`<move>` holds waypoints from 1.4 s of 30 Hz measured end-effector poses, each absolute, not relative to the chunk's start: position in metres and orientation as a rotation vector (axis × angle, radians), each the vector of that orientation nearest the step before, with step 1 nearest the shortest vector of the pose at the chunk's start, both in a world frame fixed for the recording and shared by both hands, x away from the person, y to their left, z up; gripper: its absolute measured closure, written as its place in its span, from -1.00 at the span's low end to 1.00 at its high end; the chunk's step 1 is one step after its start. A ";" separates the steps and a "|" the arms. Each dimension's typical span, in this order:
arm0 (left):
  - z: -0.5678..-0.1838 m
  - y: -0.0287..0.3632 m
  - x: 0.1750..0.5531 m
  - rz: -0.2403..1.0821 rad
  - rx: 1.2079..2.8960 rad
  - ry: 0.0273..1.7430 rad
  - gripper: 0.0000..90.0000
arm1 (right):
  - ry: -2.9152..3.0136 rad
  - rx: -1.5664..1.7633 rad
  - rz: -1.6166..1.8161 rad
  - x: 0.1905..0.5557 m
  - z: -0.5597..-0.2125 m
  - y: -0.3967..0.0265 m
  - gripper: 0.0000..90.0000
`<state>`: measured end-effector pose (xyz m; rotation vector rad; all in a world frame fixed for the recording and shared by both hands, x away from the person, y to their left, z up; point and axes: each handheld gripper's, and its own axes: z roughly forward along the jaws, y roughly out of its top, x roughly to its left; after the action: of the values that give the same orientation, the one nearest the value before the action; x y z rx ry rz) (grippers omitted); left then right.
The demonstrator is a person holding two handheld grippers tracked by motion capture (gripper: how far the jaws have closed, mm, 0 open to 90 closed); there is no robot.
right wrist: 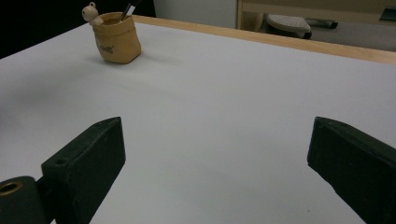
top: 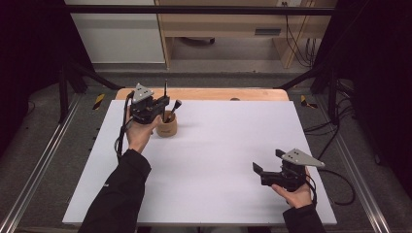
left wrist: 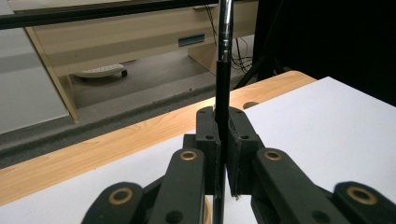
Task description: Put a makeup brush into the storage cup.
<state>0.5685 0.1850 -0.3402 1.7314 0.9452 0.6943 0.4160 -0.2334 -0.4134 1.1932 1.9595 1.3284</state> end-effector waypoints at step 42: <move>-0.378 0.174 0.610 0.729 1.771 1.010 0.88 | 1.968 1.199 1.326 0.417 -0.416 -0.234 -0.89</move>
<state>0.6098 0.1737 -0.3781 1.7706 1.0098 0.7289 0.4171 -0.2338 -0.4155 1.1994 1.9684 1.3255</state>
